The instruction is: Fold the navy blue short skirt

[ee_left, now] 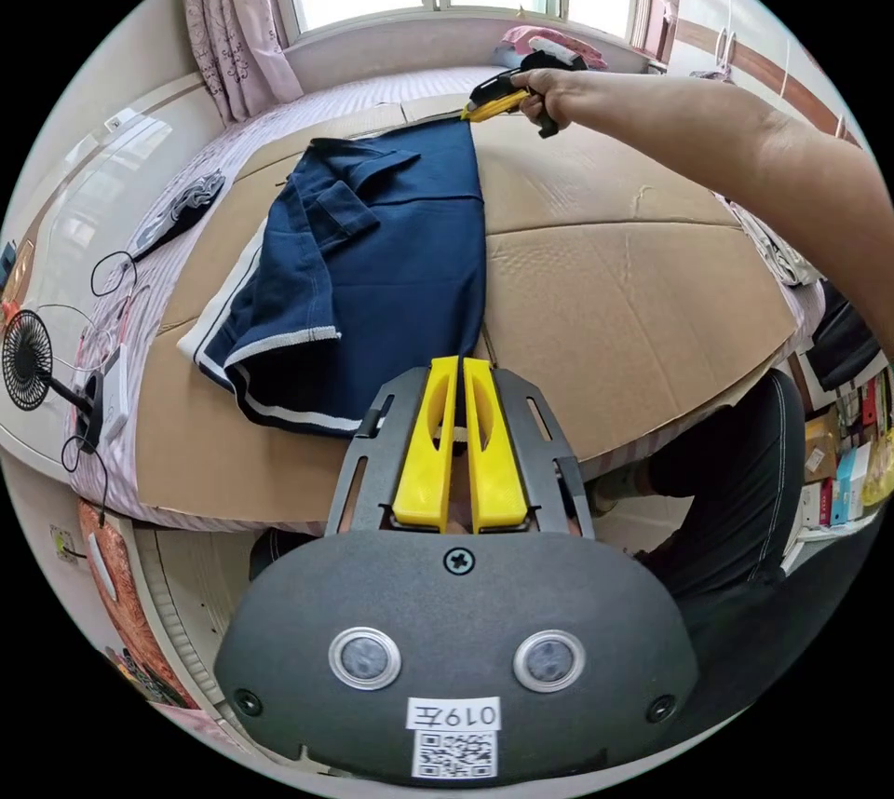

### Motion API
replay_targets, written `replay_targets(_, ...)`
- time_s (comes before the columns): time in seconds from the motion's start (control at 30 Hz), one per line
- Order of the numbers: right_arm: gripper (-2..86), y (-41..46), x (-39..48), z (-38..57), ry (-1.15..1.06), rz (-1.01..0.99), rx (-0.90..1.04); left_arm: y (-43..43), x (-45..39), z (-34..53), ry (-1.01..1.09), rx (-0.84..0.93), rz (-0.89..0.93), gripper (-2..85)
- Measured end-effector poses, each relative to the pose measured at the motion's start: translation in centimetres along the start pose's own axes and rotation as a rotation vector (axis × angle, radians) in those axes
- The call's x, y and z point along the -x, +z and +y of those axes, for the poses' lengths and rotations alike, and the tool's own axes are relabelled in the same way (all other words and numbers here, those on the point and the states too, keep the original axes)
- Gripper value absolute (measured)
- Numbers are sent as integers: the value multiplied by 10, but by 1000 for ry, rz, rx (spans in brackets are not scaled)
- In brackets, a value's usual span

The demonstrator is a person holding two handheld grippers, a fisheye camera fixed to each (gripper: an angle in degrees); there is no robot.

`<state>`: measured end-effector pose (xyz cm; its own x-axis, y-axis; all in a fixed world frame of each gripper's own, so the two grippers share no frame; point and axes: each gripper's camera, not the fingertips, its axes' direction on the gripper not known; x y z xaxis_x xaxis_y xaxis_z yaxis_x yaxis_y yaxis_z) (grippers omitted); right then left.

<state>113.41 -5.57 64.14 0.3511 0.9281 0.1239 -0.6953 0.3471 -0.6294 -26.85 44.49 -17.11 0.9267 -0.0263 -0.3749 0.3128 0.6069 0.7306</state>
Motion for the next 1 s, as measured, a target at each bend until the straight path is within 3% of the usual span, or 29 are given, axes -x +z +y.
replay_targets(0.2, -10, -109, -62, 126, 138, -65, -195, 13, 23, -13, 93, 14, -50, 11)
replay_targets(0.43, -9, -190, -102, 362, 278, -114, -394, 25, 62, -10, 145, 39, -76, 12)
replay_targets(0.67, -7, -184, -108, 577, 393, -174, -507, 31, 79, 22, 223, 59, -106, 10)
replay_targets(1.0, -4, -143, -101, 699, 363, -35, -481, 51, 84, 111, 294, 26, -96, 8)
